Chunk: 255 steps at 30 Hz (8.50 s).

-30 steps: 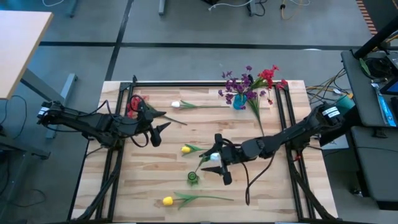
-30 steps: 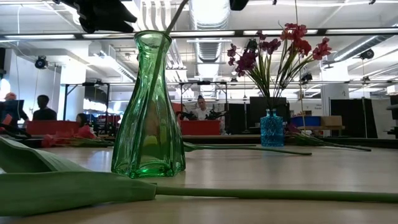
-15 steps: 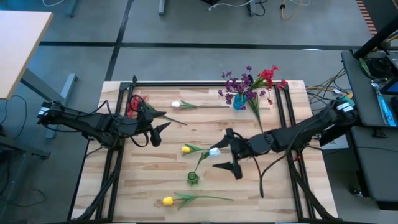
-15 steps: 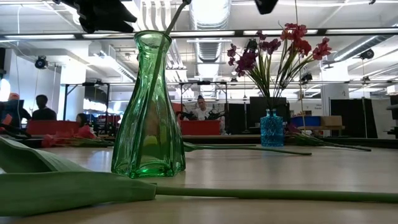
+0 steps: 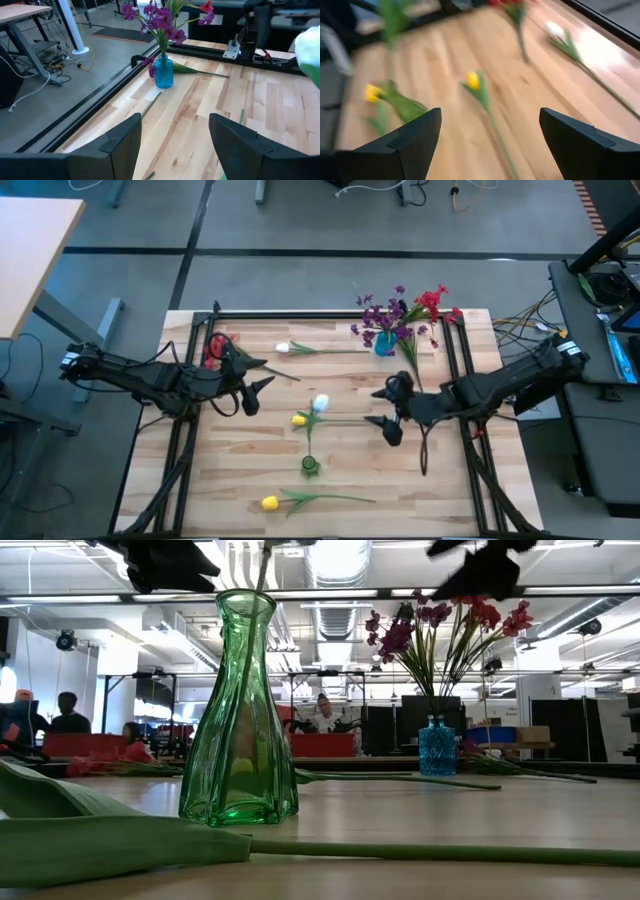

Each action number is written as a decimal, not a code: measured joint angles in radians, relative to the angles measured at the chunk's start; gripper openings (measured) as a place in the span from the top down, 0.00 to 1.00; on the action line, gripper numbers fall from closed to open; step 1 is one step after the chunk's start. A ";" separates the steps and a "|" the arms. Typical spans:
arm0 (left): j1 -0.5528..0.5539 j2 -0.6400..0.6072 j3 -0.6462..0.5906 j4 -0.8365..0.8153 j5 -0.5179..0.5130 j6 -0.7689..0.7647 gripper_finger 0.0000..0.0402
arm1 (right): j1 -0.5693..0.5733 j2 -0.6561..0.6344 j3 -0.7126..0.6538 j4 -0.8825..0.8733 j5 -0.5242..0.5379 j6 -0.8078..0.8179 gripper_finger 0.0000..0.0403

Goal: Sort flowers into vase by color
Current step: Put the top yellow flower into the green vase

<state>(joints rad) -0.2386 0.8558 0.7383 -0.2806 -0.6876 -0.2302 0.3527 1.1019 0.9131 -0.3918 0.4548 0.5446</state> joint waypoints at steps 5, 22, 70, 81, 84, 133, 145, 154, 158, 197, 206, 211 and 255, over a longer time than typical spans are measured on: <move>0.000 0.000 0.000 -0.001 0.000 0.000 0.46 | -0.001 0.047 -0.019 -0.072 0.040 0.032 0.19; -0.001 -0.007 0.165 -0.090 -0.008 0.100 0.46 | -0.163 0.512 -0.050 0.339 -0.162 -0.191 0.19; -0.037 -0.184 -0.198 0.486 0.217 0.218 0.46 | -0.370 0.470 -0.051 0.717 -0.218 -0.367 0.97; -0.038 -0.181 -0.459 0.954 0.299 0.222 0.46 | -0.391 0.299 -0.050 0.918 -0.236 -0.581 0.97; -0.028 -0.118 -0.491 1.059 0.307 0.224 0.46 | -0.391 0.281 -0.050 0.970 -0.255 -0.624 0.97; 0.355 0.442 -0.006 1.115 0.827 0.253 1.00 | -0.390 0.316 0.138 0.855 -0.430 -0.860 0.93; 0.359 0.356 0.017 0.972 0.813 0.279 1.00 | -0.388 0.308 0.166 0.812 -0.256 -0.813 0.59; 0.348 0.178 0.270 0.274 0.719 0.321 1.00 | -0.390 0.307 0.235 0.652 -0.073 -0.809 0.46; 0.313 0.130 0.433 -0.018 0.663 0.263 1.00 | -0.389 0.307 0.282 0.546 -0.077 -0.783 0.45; -0.481 0.630 0.744 -0.093 -0.003 -0.172 1.00 | 0.116 0.291 0.948 -0.891 -0.064 -0.040 0.46; -0.468 0.699 0.752 -0.116 -0.007 -0.194 1.00 | 0.241 0.296 0.919 -0.890 -0.066 0.048 0.46; -0.442 0.708 0.752 -0.162 -0.008 -0.231 1.00 | 0.283 0.295 0.915 -0.889 -0.064 0.080 0.46; -0.402 0.746 0.740 -0.201 -0.032 -0.270 1.00 | 0.330 0.295 0.914 -0.883 -0.060 0.084 0.46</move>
<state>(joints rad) -0.6407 1.6016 1.4784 -0.4819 -0.7197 -0.4999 0.6830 1.3972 1.8271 -1.2747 0.3950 0.6289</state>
